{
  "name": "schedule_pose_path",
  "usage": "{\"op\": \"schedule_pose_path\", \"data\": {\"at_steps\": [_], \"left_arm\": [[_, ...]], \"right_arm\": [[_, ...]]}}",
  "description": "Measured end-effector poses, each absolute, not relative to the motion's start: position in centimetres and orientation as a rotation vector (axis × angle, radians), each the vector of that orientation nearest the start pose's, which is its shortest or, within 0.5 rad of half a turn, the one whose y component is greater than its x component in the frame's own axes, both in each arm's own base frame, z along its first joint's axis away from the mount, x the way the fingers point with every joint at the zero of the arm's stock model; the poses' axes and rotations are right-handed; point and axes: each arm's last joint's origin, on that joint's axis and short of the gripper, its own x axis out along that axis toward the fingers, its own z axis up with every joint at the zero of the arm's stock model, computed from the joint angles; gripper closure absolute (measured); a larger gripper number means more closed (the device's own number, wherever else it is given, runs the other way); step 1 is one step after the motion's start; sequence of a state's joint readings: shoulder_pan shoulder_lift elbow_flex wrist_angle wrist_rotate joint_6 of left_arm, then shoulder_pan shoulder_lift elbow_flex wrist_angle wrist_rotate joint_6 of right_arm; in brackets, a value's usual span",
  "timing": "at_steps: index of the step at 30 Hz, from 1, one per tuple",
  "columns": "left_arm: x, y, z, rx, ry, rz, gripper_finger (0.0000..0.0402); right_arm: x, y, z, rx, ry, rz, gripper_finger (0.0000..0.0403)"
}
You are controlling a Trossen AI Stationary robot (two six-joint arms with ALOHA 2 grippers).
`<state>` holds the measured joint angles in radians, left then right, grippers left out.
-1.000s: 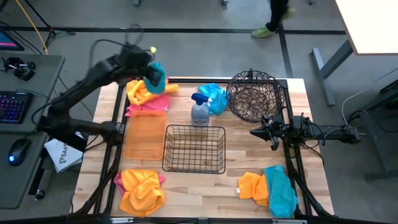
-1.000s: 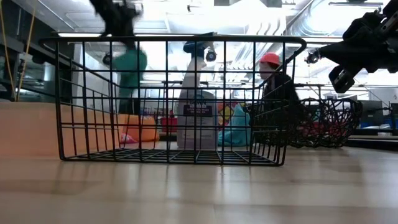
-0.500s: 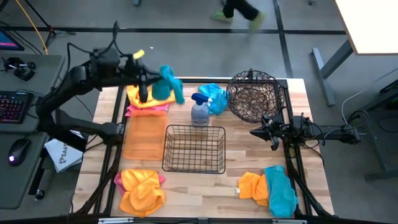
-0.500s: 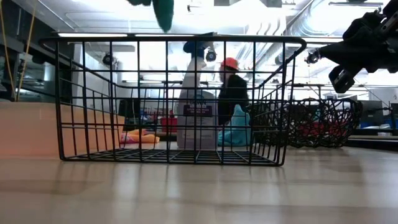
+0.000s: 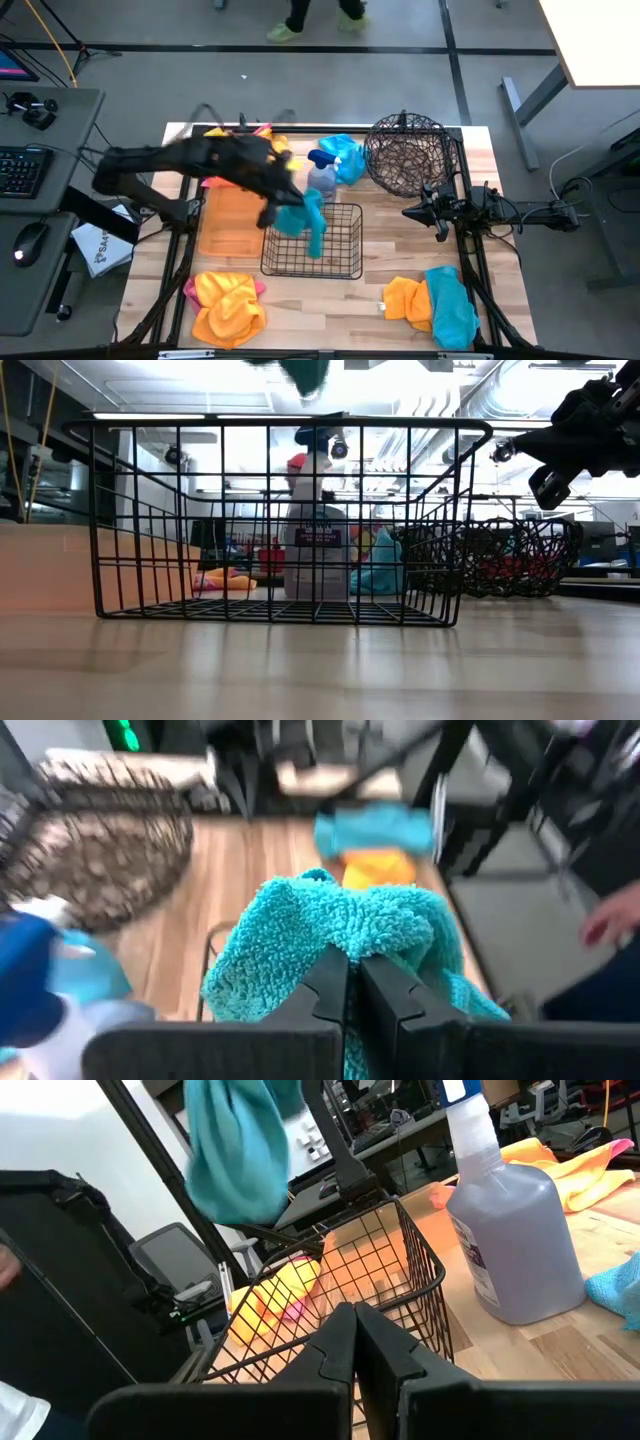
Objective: Sort microfiber towel by color & place in baskets
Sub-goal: Put the top left blue towel into the bottom wire basket
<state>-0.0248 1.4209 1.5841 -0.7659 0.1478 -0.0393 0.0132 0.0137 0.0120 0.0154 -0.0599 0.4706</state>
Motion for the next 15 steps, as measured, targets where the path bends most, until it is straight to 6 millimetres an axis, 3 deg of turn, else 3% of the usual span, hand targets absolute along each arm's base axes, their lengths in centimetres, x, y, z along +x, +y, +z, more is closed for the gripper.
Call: {"op": "schedule_pose_path", "data": {"at_steps": [5, 9, 15], "left_arm": [[33.5, -1.5, 36.0, -0.097, 0.787, -0.208, 0.0401], [35.1, -2.3, 32.6, -0.158, 0.958, -0.185, 0.0401], [37.1, -4.6, 30.1, -0.055, 0.974, -0.188, 0.0401]], "right_arm": [[9.8, 0.3, 16.8, 0.47, 0.004, 0.075, 0.0402], [9.8, 0.3, 16.8, 0.47, 0.004, 0.075, 0.0402], [9.8, 0.3, 16.8, 0.47, 0.004, 0.075, 0.0402]]}}
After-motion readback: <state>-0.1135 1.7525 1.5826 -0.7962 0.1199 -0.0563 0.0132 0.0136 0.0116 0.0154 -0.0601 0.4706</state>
